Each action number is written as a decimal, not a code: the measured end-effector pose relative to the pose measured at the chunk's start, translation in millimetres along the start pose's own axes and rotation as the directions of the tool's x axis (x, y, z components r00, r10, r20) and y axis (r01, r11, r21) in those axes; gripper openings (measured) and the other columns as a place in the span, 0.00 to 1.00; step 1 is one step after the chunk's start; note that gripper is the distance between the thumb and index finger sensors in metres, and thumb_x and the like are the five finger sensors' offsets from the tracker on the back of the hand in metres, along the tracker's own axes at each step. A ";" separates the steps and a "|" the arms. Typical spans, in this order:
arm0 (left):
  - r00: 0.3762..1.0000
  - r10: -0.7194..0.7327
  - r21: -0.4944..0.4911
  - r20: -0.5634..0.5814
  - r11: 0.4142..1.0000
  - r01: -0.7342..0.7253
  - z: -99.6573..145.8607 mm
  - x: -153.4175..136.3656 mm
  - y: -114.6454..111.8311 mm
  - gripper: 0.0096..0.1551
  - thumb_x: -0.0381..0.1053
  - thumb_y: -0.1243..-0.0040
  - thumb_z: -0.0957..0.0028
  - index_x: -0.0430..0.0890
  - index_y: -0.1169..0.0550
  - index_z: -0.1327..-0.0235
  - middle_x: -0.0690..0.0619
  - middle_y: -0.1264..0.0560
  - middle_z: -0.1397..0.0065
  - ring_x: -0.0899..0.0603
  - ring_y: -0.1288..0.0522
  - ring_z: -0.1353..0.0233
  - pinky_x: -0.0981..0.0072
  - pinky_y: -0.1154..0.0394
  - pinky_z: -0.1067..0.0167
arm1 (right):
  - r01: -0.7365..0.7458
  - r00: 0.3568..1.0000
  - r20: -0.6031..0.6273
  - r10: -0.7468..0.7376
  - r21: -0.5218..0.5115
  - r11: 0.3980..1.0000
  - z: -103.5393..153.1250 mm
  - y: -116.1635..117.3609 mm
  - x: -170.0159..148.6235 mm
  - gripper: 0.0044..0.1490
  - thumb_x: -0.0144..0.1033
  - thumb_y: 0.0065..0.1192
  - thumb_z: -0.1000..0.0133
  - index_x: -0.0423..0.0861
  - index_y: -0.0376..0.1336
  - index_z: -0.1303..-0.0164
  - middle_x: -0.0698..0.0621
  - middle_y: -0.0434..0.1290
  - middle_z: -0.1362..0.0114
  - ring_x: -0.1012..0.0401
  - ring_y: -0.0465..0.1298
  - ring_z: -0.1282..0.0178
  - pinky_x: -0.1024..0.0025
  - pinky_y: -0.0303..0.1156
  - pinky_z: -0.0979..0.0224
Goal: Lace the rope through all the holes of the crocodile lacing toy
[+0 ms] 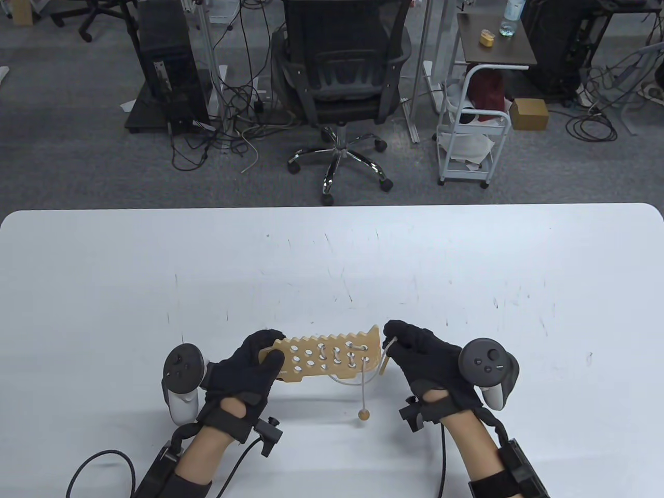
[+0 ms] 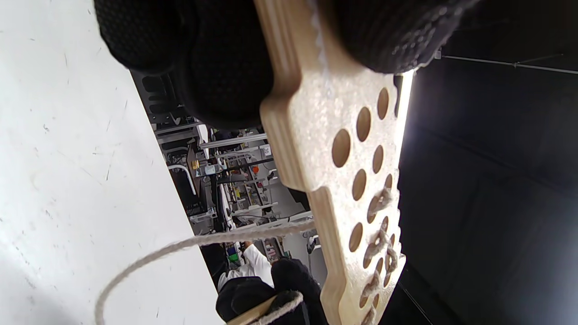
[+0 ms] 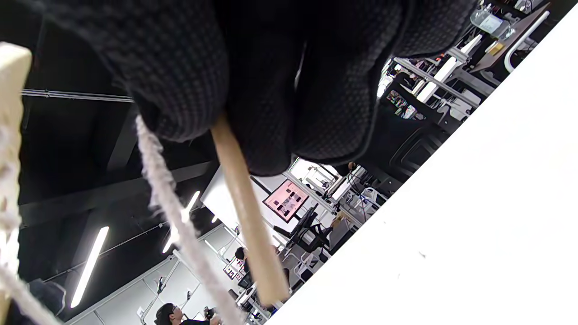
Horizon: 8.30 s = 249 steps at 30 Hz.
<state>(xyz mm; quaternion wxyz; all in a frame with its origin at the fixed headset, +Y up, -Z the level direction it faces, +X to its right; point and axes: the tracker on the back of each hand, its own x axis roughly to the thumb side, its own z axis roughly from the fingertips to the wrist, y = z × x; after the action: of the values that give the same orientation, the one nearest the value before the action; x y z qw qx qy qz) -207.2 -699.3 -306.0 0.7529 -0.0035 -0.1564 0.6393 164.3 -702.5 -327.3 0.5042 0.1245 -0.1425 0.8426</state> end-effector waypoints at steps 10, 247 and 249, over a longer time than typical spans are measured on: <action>1.000 -0.011 -0.047 0.015 0.999 0.012 2.3 2.4 -13.8 0.30 0.58 0.37 0.57 0.52 0.26 0.40 0.55 0.19 0.45 0.46 0.16 0.54 0.48 0.26 0.38 | 0.371 0.920 -0.153 -0.362 0.035 0.928 7.9 26.1 -5.2 0.23 0.41 0.77 0.53 0.51 0.75 0.47 0.51 0.88 0.50 0.51 0.85 0.47 0.41 0.65 0.31; 0.953 0.097 0.462 -0.288 0.886 0.050 1.0 -74.3 101.6 0.30 0.59 0.37 0.55 0.53 0.28 0.39 0.56 0.20 0.43 0.47 0.15 0.52 0.52 0.24 0.41 | 0.392 0.913 -0.083 -0.400 -0.092 0.915 -4.5 -23.0 -6.9 0.25 0.42 0.75 0.50 0.52 0.75 0.42 0.47 0.82 0.41 0.45 0.77 0.38 0.38 0.63 0.31; 0.951 0.102 0.466 -0.290 0.883 0.048 1.0 -75.9 103.3 0.30 0.59 0.37 0.55 0.53 0.28 0.39 0.56 0.20 0.43 0.47 0.15 0.52 0.52 0.24 0.41 | 0.387 0.915 -0.083 -0.394 -0.090 0.918 -4.7 -24.2 -7.2 0.25 0.42 0.75 0.50 0.52 0.75 0.42 0.48 0.82 0.41 0.46 0.77 0.38 0.38 0.63 0.31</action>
<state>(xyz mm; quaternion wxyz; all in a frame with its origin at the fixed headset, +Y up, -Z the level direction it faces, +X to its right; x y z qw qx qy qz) -316.9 -753.8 -343.9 0.7373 0.0768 0.1211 0.6602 188.8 -695.8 -331.5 0.6730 0.0903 -0.1198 0.7243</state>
